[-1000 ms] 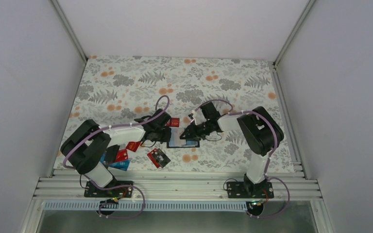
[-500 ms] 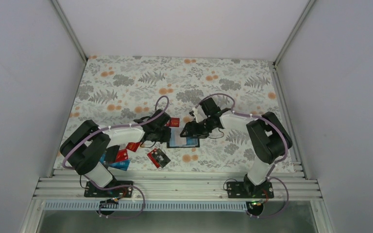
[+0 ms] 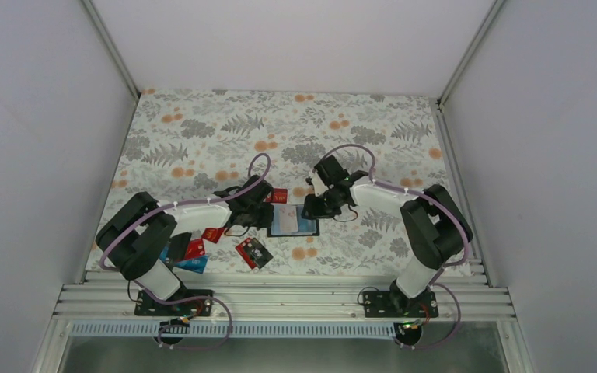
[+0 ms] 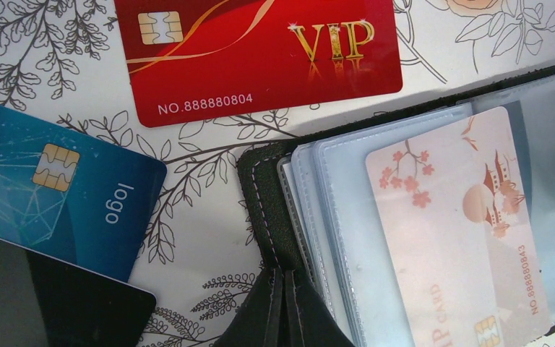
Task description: Put the credit cards into the card holder
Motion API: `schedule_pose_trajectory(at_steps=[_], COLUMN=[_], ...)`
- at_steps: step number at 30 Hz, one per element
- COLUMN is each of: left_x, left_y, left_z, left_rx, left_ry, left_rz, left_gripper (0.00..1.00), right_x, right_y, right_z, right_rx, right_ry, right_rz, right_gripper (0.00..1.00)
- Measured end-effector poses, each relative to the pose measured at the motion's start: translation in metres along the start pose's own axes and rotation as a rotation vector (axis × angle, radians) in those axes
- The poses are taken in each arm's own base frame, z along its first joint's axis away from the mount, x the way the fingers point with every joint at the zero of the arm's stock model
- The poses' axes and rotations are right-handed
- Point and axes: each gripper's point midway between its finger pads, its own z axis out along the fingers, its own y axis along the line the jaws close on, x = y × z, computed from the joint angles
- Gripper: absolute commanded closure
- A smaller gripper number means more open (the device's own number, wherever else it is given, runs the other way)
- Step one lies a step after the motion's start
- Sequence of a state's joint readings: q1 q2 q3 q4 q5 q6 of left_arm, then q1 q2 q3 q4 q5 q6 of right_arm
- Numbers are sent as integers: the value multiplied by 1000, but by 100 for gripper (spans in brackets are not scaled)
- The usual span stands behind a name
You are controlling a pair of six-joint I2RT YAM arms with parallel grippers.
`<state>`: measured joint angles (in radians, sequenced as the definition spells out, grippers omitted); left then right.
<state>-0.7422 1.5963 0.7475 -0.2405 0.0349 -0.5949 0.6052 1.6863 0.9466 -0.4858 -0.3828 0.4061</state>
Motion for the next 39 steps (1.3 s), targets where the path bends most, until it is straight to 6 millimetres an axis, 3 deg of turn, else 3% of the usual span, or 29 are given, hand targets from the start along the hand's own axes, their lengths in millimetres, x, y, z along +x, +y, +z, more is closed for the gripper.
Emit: schedule_pose_trajectory(at_steps=[2, 14, 24, 39], left_x=[0, 0, 0, 0], left_y=[0, 0, 0, 0], left_z=[0, 0, 0, 0], left_rx=[1, 4, 7, 13], left_ry=[0, -4, -8, -16], left_rz=[0, 0, 0, 0], left_gripper=[97, 97, 98, 98], right_x=[-2, -23, -6, -2], right_y=[3, 18, 12, 29], right_z=[0, -13, 17, 32], right_rx=[14, 73, 147, 108], right_ry=[-8, -96, -17, -1], right_rz=[-10, -67, -86, -108], right_gripper=[77, 81, 83, 84])
